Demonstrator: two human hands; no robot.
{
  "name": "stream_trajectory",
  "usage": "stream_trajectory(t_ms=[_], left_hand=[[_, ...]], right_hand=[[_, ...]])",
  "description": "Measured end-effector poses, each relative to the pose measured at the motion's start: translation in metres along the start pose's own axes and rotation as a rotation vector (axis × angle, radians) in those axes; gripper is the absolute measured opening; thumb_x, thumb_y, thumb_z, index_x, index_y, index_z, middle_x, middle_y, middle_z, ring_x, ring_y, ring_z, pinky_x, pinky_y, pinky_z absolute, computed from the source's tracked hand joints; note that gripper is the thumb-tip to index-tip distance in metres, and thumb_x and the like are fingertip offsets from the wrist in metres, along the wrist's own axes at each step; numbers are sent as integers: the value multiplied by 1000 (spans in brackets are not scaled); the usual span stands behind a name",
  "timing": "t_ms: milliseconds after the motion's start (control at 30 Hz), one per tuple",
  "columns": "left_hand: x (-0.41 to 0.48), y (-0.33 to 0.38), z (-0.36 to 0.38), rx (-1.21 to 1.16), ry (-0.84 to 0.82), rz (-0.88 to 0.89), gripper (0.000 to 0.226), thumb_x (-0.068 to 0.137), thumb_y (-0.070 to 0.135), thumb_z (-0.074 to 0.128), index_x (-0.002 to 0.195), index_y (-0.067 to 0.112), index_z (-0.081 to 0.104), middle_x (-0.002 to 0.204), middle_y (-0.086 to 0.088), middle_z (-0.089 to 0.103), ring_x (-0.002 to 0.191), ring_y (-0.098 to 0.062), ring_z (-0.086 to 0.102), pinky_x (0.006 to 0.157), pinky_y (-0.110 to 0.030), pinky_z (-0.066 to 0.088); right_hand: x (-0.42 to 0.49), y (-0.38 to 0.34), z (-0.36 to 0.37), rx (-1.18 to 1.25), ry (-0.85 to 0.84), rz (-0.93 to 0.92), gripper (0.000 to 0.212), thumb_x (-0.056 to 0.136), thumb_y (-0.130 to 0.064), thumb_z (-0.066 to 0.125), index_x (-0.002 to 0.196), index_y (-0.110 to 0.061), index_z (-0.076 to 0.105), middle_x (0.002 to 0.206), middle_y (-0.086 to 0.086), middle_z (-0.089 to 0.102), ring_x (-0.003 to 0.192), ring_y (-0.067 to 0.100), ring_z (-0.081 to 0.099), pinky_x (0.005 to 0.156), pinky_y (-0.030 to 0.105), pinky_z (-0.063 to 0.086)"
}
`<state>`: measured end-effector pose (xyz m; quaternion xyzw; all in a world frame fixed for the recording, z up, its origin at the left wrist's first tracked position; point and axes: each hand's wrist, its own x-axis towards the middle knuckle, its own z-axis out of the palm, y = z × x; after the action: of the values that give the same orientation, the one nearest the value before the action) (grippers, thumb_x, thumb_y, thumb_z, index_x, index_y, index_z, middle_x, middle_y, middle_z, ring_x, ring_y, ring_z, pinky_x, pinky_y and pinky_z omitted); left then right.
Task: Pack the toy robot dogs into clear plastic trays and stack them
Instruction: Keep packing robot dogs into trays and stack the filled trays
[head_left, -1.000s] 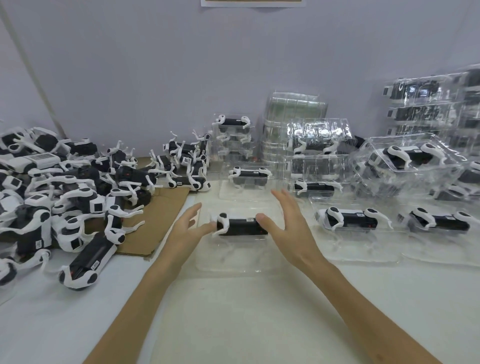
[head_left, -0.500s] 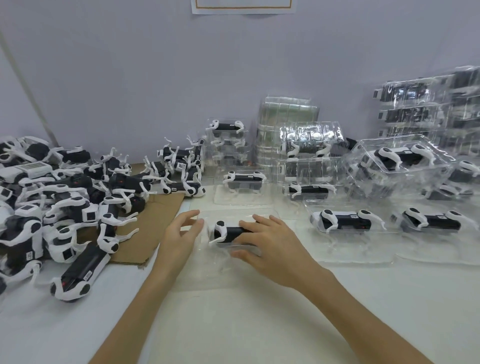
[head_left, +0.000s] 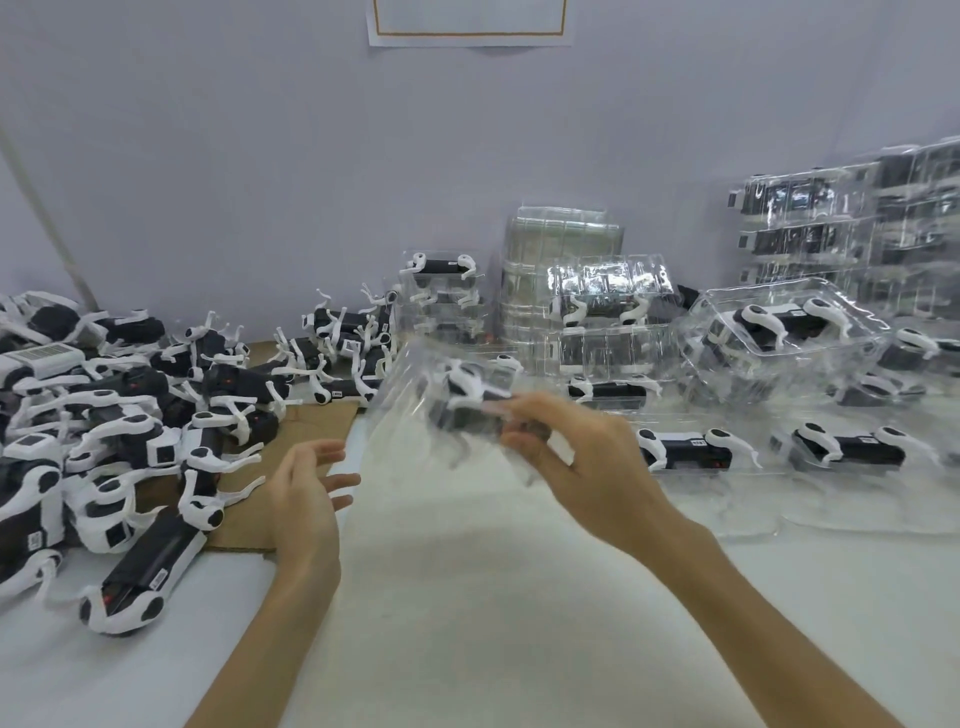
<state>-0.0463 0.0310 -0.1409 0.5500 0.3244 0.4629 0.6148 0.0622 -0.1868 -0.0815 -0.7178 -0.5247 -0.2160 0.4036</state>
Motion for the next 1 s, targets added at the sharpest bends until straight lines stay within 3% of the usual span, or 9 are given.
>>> stream_trajectory(t_ms=[100,200,367,533,667,800,900,1000], left_hand=[[-1,1,0,5,-2,3,35,96,10,35,82,21,65,96,2,66,71,-18,64,62,-29,45],[-2,3,1,5,-6,0,34,95,10,36,80,21,65,95,4,65,67,-14,63,61,-28,45],[-5,1,4,19,-25,-5,34,94,11,36,80,21,65,90,9,64,62,-9,62,61,-28,44],[-10,-2,8,49,-52,27,33,97,12,36,83,21,64,90,5,63,67,-15,60,60,-29,41],[-15,-3,9,87,-111,28,30,99,14,37,88,19,65,91,1,65,71,-16,60,64,-31,42],[-10,-4,6,156,-297,-100,29,101,20,42,91,18,69,90,0,73,73,-21,69,67,-34,45],[-14,-7,10,219,-391,-116,30,102,23,42,94,18,70,94,1,74,79,-23,73,67,-33,48],[-21,-8,15,273,-431,-84,32,103,20,38,95,17,69,101,2,71,80,-23,73,70,-32,49]], right_hand=[[12,2,-33,-145,57,-113,27,94,-35,52,100,-14,69,88,-11,71,72,0,60,82,24,51],[15,17,-73,-370,4,-132,27,98,-37,52,100,-14,66,86,-20,62,71,7,61,96,35,44],[-3,42,-112,-474,-48,-63,29,101,-36,53,97,-11,67,82,-10,70,72,17,64,79,47,55],[-4,21,-77,-370,-28,-158,27,96,-36,52,101,-16,70,87,-12,73,80,13,68,85,30,47],[1,0,-9,-326,-154,-201,13,96,-27,58,96,-17,66,89,-9,71,79,14,63,81,33,49],[-14,19,31,-419,-339,-29,16,104,-28,43,104,-21,58,98,-8,68,96,20,60,88,35,44],[-29,40,22,-436,-330,70,14,104,-25,42,101,-23,55,97,-10,67,104,16,55,93,29,37],[-41,52,4,-452,-372,98,10,102,-27,46,101,-23,55,94,-12,61,100,14,52,80,27,33]])
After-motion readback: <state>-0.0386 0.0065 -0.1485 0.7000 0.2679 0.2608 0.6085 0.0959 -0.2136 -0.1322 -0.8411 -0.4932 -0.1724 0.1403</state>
